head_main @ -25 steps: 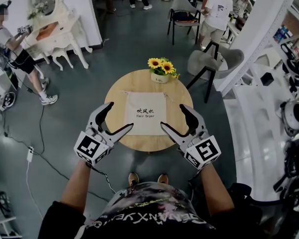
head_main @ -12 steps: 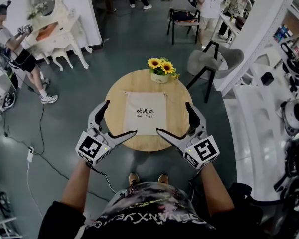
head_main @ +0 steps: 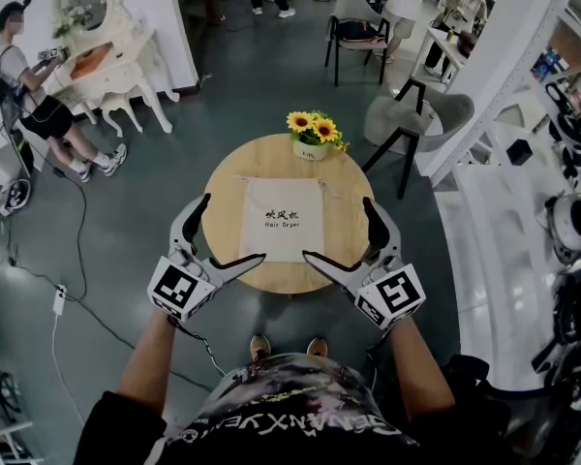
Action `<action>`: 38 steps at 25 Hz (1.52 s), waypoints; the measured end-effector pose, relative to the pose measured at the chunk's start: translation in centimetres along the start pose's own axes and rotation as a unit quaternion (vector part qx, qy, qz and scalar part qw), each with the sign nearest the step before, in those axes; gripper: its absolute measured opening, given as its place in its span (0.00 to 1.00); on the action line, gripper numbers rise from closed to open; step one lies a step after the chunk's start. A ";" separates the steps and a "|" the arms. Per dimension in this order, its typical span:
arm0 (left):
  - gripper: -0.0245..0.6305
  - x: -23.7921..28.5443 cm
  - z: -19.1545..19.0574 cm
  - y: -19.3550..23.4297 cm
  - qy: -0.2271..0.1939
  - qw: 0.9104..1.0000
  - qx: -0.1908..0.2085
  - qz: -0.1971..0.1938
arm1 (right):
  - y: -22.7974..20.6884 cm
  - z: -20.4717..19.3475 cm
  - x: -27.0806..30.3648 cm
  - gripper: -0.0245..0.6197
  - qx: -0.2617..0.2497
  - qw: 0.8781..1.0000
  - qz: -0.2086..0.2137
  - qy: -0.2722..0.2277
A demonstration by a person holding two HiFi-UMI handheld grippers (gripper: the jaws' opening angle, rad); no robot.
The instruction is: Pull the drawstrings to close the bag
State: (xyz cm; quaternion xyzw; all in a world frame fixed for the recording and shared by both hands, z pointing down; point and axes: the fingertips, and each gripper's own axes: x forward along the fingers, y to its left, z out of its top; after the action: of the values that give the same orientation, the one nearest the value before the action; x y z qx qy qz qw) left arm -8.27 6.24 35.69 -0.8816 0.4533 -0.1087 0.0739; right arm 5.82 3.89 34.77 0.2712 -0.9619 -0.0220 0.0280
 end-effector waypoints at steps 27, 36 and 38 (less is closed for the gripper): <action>0.93 -0.5 2.2 -4.5 -0.005 0.998 0.002 0.058 | -1.0 0.1 -4.9 0.95 -0.011 0.999 0.034 -0.019; 0.93 -0.8 2.3 -7.6 0.001 0.997 -0.003 0.082 | -1.2 -0.6 -7.5 0.95 -0.011 0.998 0.051 -0.024; 0.93 -0.7 2.1 -7.8 0.003 0.997 -0.002 0.084 | -1.3 -0.8 -7.7 0.95 -0.009 0.998 0.052 -0.024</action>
State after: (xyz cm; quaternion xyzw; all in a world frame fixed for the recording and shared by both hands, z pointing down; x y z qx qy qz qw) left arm -2.00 11.37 35.32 -0.8405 0.5258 -0.1039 0.0794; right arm 13.12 6.81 35.16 0.2201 -0.9748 -0.0359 0.0081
